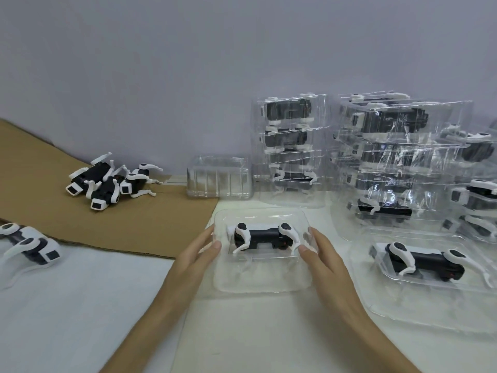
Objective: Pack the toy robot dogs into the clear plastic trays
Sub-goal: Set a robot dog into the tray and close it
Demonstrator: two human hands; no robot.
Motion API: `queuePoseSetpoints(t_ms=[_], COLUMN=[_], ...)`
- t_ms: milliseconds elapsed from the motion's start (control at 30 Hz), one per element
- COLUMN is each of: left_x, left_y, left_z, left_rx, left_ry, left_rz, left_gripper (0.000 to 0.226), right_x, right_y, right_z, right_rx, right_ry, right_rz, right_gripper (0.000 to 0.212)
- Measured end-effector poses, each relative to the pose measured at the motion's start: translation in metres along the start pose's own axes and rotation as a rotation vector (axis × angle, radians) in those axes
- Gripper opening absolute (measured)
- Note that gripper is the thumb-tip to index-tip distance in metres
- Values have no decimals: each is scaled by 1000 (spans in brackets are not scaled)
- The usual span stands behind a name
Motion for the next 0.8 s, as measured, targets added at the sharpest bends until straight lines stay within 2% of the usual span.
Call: queuePoseSetpoints(t_ms=[100,167,300,433,567,633,700,800], left_x=[-1,-3,-6,-4,-6,-10,-13,-14], left_y=[-3,-4,-5,0,3,-1,-4,-6], left_z=[-4,-5,0,12,15,13,11,9], left_rx=[-39,-29,40,174,114,68,37,19], left_ry=[-45,-111,-179,-337,-254,-187,-130,-101], left_rz=[24,23,22,79,162,204,226,226], left_gripper=[61,66,67,58,61,58,57,57], right_x=[4,5,5,13,22,21,14,-5], right_y=[-3,-4,-5,-2,-2,-6,-12,-21], right_z=[9,14,15,10,13,17,27,32], right_rx=[59,78,83,-16,22,130,356,663], right_ry=[35,66,77,66,19,-138,-355,-592], right_rz=[-34,-45,-72,-178,-273,-285,-271,-131], right_gripper=[47,48,51,48,50,60,67,58])
Point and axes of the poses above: each hand's wrist, its own y-axis towards the middle knuckle, its own x-axis out of the back of the hand, z = x × y, the point moved 5 cm from there along y, towards the middle knuckle, and after that the axes turned 13 degrees about -z, right-handed, at the moved point
